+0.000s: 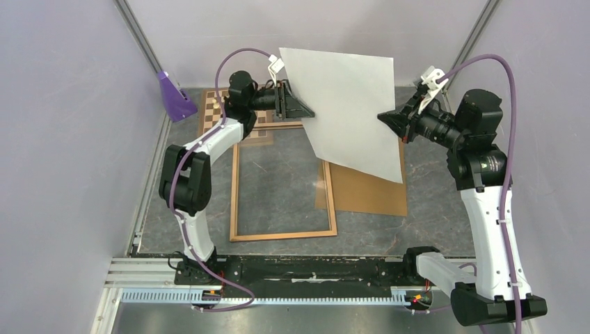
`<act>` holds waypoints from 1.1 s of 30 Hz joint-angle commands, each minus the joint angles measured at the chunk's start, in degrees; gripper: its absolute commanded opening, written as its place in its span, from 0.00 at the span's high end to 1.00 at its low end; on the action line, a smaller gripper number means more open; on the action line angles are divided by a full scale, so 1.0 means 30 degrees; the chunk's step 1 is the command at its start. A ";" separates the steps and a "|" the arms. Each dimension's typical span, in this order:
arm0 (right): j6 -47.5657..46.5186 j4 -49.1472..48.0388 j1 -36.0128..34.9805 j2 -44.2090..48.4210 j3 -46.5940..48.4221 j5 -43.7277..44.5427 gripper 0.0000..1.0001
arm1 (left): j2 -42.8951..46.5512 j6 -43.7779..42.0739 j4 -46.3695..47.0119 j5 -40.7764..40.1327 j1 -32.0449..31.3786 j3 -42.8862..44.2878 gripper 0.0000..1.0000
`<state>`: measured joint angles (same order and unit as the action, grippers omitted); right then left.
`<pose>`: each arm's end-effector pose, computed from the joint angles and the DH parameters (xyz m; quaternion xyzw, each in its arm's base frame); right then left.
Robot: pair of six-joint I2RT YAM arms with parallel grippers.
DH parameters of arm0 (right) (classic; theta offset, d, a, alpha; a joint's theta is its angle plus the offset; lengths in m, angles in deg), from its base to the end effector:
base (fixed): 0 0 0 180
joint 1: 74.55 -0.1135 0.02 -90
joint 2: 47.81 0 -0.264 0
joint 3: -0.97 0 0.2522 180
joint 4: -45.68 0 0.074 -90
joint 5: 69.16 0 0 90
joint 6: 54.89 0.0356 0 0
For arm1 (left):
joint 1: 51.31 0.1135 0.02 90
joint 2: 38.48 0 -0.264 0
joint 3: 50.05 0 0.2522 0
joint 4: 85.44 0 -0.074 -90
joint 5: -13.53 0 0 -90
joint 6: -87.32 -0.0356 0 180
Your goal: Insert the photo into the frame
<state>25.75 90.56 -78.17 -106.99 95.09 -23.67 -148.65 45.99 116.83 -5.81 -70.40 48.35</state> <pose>0.1874 0.0369 0.4675 -0.3221 0.6766 0.2598 0.6090 0.4070 -0.1764 0.3255 0.2967 0.6179 -0.6567 0.3146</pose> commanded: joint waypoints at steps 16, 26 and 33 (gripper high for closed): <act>0.2904 -0.3099 0.0217 0.0421 -0.2589 0.1266 1.00 | 0.4831 -0.5836 -0.7198 -0.2495 -0.0642 -0.1881 0.83; 0.3827 -0.4186 -0.0817 0.0420 -0.5235 0.2353 1.00 | 0.6402 -0.9467 -1.5111 -0.6742 -0.0927 -0.0939 0.98; 0.3501 -0.4419 -0.2619 -0.0749 -0.5918 0.4612 1.00 | 0.7175 -1.1005 -1.9406 -0.9502 -0.1142 -0.0556 0.98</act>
<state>36.17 79.72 -83.61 -107.45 77.83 -14.49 -130.51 19.17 68.27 -27.65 -73.37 43.60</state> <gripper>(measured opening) 0.006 0.033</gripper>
